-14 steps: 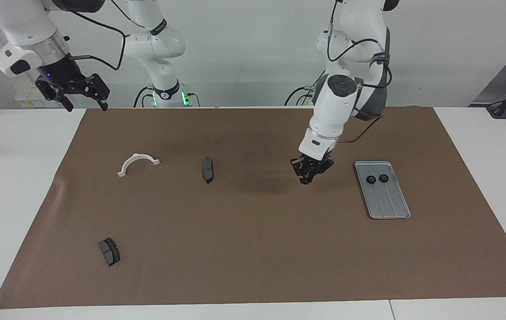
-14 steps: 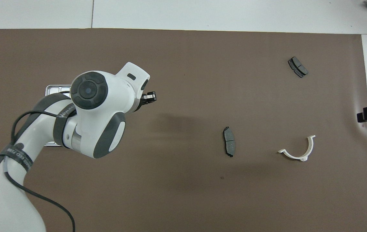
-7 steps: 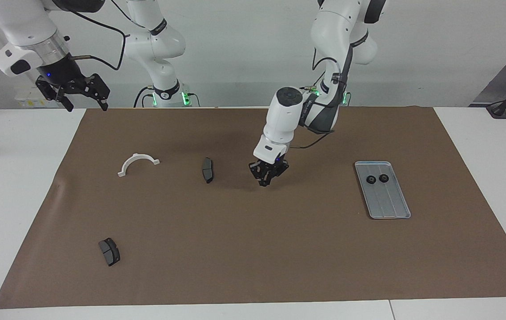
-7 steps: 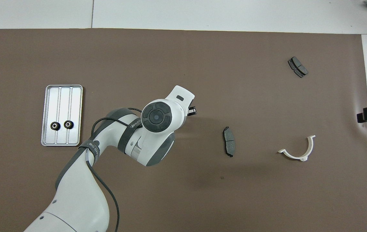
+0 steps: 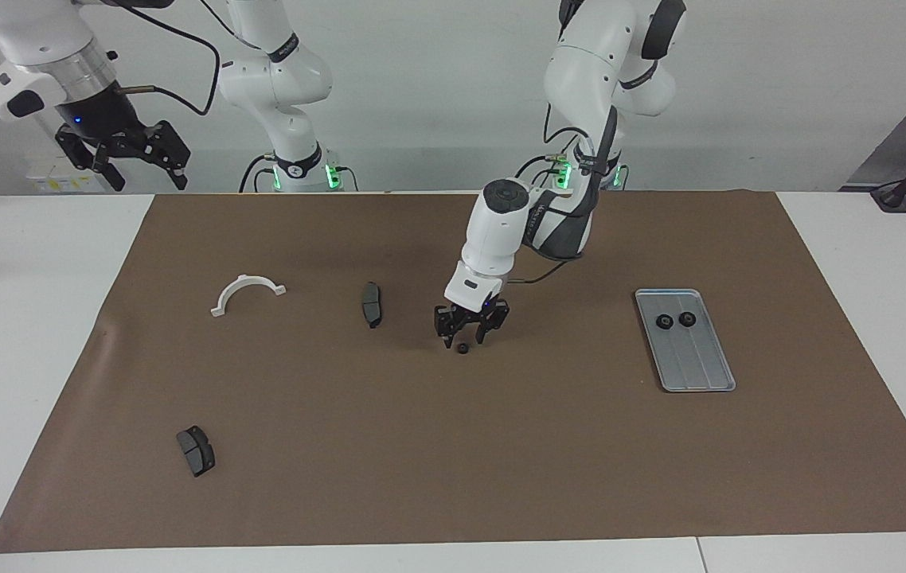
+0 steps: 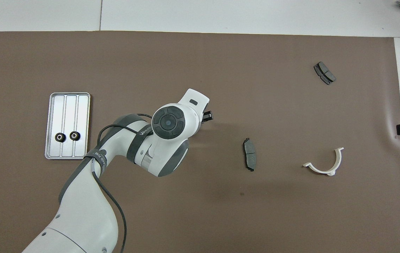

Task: Place bearing gear from tray to pile
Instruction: 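Carry the ring with the left gripper to mid-table and release it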

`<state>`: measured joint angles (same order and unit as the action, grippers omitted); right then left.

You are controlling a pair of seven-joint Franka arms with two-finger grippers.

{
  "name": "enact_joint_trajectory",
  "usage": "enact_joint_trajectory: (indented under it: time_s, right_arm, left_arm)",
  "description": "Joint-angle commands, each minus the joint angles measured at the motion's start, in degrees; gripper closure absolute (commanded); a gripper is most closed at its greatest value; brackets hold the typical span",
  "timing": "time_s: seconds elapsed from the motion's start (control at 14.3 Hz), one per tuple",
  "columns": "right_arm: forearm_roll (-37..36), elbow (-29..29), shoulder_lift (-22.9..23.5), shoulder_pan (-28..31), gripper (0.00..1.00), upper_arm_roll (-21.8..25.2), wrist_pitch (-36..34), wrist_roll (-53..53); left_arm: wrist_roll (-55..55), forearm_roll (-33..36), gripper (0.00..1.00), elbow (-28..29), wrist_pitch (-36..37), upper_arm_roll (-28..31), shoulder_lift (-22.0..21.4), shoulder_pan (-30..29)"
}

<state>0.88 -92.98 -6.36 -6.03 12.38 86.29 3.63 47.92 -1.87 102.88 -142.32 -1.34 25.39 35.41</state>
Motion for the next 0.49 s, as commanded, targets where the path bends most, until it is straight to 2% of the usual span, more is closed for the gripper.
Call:
enact_joint_trajectory:
  time_s: [0.0, 0.28, 0.42]
  right_arm:
    - [1.23, -1.59, -1.11, -0.03, 0.0, -0.16, -0.16, 1.37]
    - [0.96, -1.95, -1.29, -0.3, 0.0, -0.34, 1.07, -0.28]
    - [0.88, -3.61, -2.07, -0.21, 0.0, -0.34, 1.42, -4.67]
  left_arm:
    - [0.25, 0.12, 0.0, -0.93, 9.4, 1.86, -6.3, -4.62]
    - [-0.89, 0.2, 0.0, -0.93, 20.05, 1.86, -12.55, -16.66]
    - [-6.84, 0.2, 0.0, -0.32, 24.27, 1.86, -13.96, -21.42]
